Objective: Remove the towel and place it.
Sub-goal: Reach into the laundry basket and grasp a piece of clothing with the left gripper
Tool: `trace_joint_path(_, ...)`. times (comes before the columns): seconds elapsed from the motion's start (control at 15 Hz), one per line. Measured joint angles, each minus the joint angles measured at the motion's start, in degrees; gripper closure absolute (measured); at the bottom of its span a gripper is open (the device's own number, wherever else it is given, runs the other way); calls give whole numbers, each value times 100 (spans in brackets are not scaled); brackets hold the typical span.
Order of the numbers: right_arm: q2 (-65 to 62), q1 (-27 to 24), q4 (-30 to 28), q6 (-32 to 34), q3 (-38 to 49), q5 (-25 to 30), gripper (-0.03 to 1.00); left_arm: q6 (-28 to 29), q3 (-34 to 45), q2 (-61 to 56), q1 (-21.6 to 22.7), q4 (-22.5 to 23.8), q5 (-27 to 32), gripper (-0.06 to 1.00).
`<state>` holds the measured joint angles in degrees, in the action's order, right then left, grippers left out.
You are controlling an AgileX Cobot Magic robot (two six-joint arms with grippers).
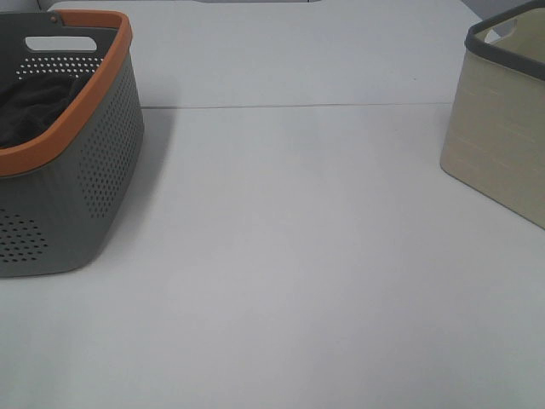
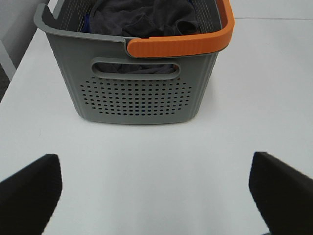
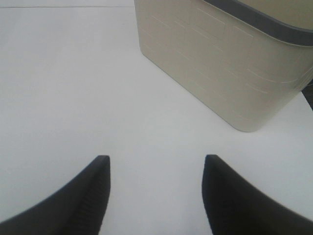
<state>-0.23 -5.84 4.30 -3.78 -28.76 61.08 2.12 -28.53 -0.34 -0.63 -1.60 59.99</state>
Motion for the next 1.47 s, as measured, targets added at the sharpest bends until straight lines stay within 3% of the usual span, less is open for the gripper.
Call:
trace_joint_path(0.2, 0, 0, 0, 0, 0, 0, 47, -172, 0, 0, 0, 0, 0, -4)
trace_joint_path(0.47, 0, 0, 0, 0, 0, 0, 47, -905, 0, 0, 0, -390, 0, -4)
trace_joint_path(1.47, 0, 0, 0, 0, 0, 0, 47, -900, 0, 0, 0, -430, 0, -4)
